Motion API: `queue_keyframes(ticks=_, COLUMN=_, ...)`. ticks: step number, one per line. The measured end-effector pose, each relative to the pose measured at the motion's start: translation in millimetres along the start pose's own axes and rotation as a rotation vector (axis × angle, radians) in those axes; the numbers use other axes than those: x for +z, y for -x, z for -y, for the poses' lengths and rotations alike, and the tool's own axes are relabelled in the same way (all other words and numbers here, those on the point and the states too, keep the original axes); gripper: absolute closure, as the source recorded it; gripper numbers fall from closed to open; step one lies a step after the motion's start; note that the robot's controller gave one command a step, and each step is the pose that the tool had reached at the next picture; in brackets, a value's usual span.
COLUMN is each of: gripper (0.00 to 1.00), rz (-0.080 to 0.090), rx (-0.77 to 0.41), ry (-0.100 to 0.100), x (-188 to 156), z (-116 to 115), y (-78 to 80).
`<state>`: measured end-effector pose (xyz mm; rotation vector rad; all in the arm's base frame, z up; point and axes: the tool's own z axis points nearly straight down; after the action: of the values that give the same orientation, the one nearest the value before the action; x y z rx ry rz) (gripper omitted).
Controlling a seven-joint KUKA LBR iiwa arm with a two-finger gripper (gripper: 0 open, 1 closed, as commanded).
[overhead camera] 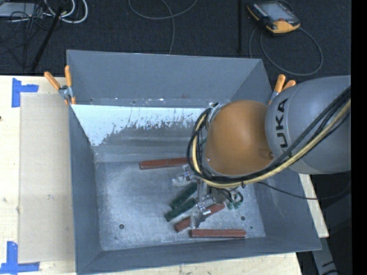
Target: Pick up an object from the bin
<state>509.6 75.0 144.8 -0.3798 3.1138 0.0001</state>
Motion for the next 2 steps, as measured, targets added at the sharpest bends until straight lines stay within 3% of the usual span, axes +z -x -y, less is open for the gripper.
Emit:
queue_keyframes(ticks=1, gripper=1.0, rz=0.011, rx=0.002, ry=0.0, x=68.5, z=14.9, y=0.2)
queue_keyframes(ticks=2, gripper=1.0, rz=0.011, rx=0.002, ry=0.001, x=68.5, z=15.0, y=0.2)
